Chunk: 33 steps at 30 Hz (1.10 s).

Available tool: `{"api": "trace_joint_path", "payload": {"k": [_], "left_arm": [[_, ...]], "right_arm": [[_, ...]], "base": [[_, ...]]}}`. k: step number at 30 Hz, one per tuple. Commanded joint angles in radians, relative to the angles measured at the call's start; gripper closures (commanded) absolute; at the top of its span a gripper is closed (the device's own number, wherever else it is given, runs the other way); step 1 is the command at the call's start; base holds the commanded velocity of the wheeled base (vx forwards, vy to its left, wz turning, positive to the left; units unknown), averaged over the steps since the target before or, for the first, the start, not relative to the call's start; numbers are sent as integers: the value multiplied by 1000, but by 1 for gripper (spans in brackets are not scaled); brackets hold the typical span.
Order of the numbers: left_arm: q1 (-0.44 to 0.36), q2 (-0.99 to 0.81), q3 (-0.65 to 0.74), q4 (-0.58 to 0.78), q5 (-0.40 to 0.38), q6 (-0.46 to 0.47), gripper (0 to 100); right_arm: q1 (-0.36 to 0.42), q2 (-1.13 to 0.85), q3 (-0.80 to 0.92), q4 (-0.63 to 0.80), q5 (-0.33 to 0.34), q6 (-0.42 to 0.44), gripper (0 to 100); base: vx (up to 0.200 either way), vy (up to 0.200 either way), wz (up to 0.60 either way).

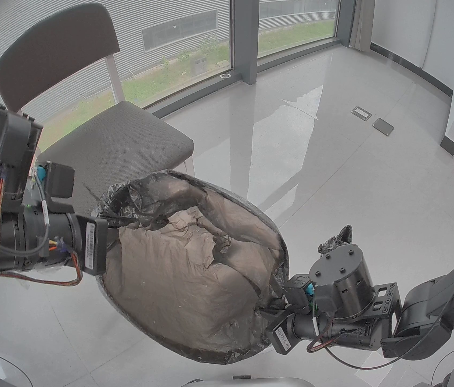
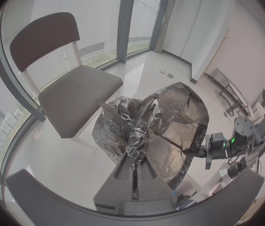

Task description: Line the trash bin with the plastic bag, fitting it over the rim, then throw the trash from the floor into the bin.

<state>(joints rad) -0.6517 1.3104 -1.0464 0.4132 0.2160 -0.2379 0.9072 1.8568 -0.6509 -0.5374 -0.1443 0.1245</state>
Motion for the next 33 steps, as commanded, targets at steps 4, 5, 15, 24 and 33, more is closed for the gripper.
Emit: {"api": "trace_joint_path", "payload": {"k": [4, 5, 15, 24, 33], "left_arm": [[-29, 0, 3, 91, 6, 9, 100], [-36, -11, 0, 127, -7, 15, 100], [-29, -5, 167, -225, -87, 19, 100], [-54, -2, 193, -163, -32, 181, 100], [-86, 78, 193, -202, -47, 71, 100]], "right_arm": [[15, 36, 4, 1, -3, 41, 100], [15, 38, 5, 1, -3, 47, 100], [16, 32, 34, 1, -3, 67, 100], [15, 25, 96, 1, -5, 87, 100], [-1, 41, 172, 1, 0, 89, 100]], "base": [[0, 0, 0], [0, 0, 0], [0, 0, 0], [0, 0, 0], [0, 0, 0]]}}
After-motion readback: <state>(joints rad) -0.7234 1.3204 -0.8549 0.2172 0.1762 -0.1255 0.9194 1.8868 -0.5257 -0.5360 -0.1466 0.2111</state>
